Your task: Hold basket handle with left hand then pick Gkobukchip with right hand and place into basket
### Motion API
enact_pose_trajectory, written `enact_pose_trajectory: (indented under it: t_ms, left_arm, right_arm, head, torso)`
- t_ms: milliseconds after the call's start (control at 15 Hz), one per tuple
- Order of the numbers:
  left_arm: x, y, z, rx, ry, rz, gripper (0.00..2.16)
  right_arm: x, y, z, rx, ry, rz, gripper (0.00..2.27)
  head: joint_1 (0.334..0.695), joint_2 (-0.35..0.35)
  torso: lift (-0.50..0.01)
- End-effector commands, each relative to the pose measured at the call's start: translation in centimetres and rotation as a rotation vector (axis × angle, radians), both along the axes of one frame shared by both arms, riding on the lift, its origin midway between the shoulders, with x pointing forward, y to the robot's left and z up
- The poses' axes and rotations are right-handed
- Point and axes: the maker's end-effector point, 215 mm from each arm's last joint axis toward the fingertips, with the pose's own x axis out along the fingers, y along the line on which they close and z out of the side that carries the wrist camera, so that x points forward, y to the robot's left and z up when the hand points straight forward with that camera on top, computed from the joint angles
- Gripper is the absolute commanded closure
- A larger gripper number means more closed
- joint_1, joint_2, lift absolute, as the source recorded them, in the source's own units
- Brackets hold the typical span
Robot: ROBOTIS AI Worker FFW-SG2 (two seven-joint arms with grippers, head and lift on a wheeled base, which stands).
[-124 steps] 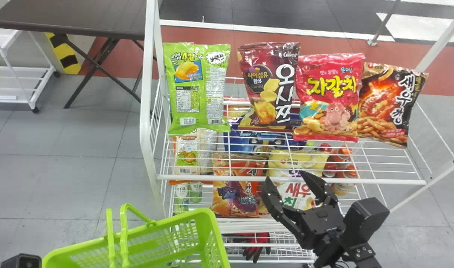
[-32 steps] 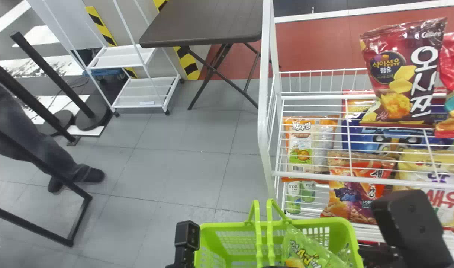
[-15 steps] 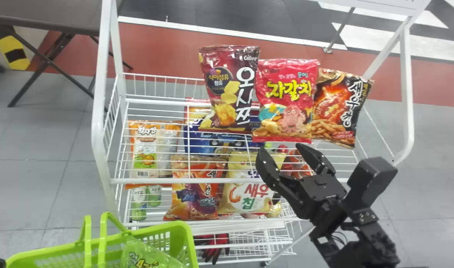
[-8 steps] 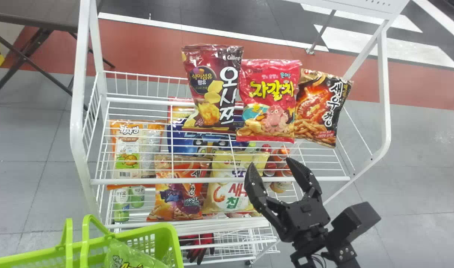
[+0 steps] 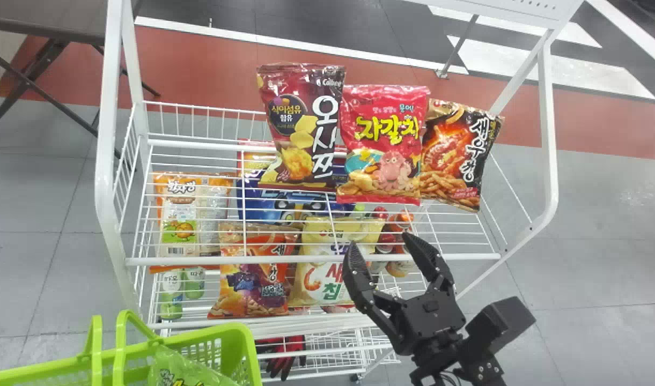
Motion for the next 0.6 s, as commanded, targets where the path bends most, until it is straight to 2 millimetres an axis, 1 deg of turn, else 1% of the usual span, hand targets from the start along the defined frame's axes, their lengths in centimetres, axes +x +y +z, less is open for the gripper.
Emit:
enact_pose_trajectory:
  t_ms: [0,67,200,533]
  left_arm:
    - [-0.1,-0.1,0.2,0.000,0.003,-0.011,2.16]
    - [-0.2,-0.1,0.2,-0.002,0.005,-0.012,2.16]
    - [-0.2,0.0,0.3,-0.004,0.005,-0.010,2.16]
    - [0.0,0.5,0.5,-0.013,0.002,0.002,2.16]
  right_arm:
    - [0.0,0.6,-0.3,0.001,0.010,0.011,0.10]
    - [0.0,0.9,-0.9,0.005,0.032,0.015,0.10]
    - [0.1,1.5,-1.4,0.005,0.051,0.025,0.10]
    - [0.2,3.0,-1.7,0.002,0.061,0.048,0.10]
  head:
    - [0.695,-0.287]
    - [0.695,-0.281]
    - [0.695,-0.274]
    - [0.695,-0.238]
  torso:
    - [0.000]
    - [0.000]
    - [0.000]
    - [0.000]
